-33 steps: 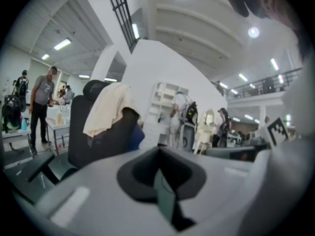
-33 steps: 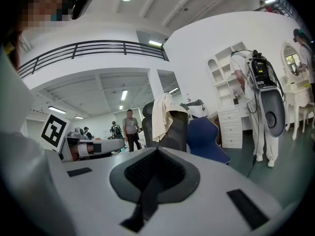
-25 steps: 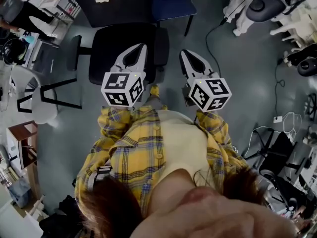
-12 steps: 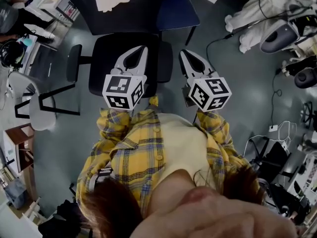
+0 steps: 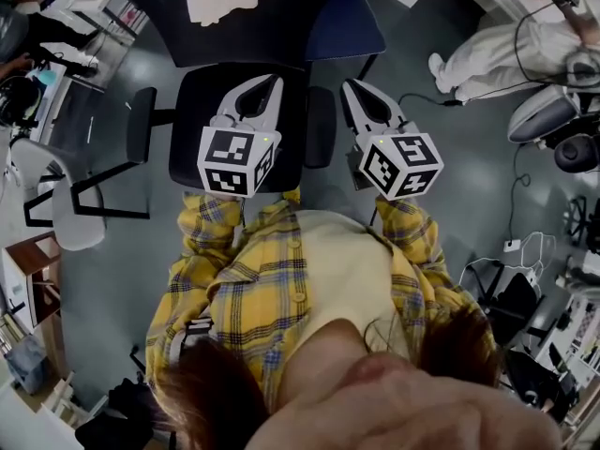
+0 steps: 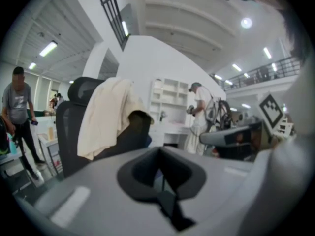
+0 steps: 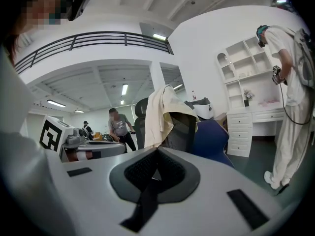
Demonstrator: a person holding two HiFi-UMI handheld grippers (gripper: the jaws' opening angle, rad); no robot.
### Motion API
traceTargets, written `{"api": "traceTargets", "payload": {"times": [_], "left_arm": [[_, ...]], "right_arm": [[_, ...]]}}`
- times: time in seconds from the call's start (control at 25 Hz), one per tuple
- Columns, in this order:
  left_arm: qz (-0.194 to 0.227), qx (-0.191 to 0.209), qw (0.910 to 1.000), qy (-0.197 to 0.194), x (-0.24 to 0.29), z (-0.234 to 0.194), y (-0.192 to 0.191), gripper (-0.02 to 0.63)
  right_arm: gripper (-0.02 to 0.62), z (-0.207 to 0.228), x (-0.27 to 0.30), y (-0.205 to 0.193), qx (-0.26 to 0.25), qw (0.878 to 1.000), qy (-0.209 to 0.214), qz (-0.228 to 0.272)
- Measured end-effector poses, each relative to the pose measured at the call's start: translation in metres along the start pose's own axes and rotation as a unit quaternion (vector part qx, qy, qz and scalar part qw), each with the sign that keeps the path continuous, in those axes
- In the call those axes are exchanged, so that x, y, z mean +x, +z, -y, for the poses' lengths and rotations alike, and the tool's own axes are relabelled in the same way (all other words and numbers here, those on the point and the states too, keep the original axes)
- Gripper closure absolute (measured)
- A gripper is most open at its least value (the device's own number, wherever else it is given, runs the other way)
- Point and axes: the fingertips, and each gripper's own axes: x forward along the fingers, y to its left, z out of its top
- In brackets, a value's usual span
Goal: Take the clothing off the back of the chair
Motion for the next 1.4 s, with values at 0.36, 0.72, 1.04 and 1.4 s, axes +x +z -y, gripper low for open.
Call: {"api": "traceTargets", "payload": {"times": [0.36,0.72,1.04,1.4], "left_arm": [[0.004,0.019,0.9997,0.018,0.039,-0.02,0.015,0.603],[0.005,0.015,0.9979,0.062,0.087,-0.038,0.032,0.602],[0.012,0.022,0.994,0.107,0.13,-0.055,0.051,0.601],[0.013,0.035,0.9883,0.148,0.163,-0.073,0.072,0.601]], "right_arm": [[0.583,0.021,0.039,0.015,0.001,1.0,0.022,0.001],[0.583,0.053,0.085,0.036,-0.003,0.997,0.08,-0.013],[0.583,0.08,0.124,0.058,-0.012,0.992,0.128,-0.019],[0.583,0.098,0.157,0.074,-0.013,0.985,0.172,-0.024]]}}
